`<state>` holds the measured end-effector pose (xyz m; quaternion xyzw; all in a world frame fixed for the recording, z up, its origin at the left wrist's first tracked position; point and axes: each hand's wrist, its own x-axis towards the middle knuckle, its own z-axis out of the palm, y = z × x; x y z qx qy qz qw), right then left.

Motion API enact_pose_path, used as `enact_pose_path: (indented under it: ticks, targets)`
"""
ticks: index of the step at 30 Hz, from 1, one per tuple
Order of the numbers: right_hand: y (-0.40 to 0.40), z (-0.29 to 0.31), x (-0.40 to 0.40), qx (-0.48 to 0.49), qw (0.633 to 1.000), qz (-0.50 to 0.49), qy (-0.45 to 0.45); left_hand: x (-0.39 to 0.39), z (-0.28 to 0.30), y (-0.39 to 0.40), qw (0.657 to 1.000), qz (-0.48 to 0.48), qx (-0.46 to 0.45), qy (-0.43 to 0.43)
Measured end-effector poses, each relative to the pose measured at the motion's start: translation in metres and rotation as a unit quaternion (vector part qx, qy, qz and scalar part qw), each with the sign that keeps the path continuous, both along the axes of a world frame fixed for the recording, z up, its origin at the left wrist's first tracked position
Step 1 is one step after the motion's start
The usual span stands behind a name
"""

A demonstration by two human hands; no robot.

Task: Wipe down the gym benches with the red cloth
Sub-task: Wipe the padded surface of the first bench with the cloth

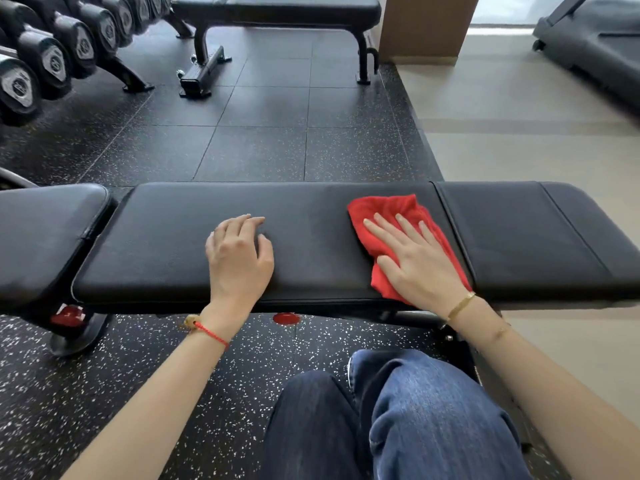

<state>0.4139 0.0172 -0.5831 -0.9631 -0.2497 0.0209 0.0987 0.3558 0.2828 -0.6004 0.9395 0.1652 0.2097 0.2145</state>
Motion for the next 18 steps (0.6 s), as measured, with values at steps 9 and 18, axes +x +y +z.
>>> enact_pose_path:
  ticks: [9,18]
  targets:
    - [-0.067,-0.006,0.006,-0.03,0.985,-0.167,-0.035,0.03,0.004,-0.085,0.993,-0.116,0.0,0.001]
    - [-0.057,0.0,0.037,-0.01,0.991,-0.135,0.005,0.033,-0.009,-0.093,0.99,-0.122,0.056,0.035]
